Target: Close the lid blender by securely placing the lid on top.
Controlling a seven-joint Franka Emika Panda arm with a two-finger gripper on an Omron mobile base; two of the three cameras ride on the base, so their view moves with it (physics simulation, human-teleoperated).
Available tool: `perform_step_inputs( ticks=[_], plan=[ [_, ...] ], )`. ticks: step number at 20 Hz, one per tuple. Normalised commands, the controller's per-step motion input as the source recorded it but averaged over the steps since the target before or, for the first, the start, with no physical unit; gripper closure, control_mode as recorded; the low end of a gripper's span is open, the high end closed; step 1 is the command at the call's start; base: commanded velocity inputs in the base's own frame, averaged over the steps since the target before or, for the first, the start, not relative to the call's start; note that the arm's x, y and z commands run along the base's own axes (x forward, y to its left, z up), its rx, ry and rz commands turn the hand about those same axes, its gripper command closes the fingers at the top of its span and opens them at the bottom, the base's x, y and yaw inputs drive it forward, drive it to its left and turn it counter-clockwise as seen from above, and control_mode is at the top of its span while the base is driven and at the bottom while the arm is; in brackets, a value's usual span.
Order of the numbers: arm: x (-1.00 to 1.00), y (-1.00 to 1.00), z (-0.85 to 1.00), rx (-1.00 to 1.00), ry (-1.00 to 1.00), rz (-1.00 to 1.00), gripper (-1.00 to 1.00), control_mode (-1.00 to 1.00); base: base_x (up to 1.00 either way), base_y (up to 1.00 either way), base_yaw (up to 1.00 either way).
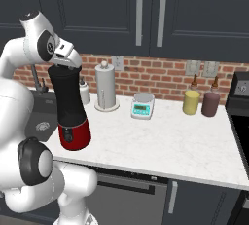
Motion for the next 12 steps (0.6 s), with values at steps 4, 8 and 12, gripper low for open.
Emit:
perform_step_inputs(
  ticks=[4,8,12],
  plan=[
    [-0.01,0.18,-0.58,0.00,0.02,0.00,1.00,-1.00,0.00,0.00,0.00],
    [-0.04,0.20,-0.59,0.00,0.03,0.00,1.00,-1.00,0.00,0.00,0.00],
    [-0.08,0.27,-0.66,-0.02,0.05,0.00,1.00,-1.00,0.00,0.00,0.00]
  ],
)
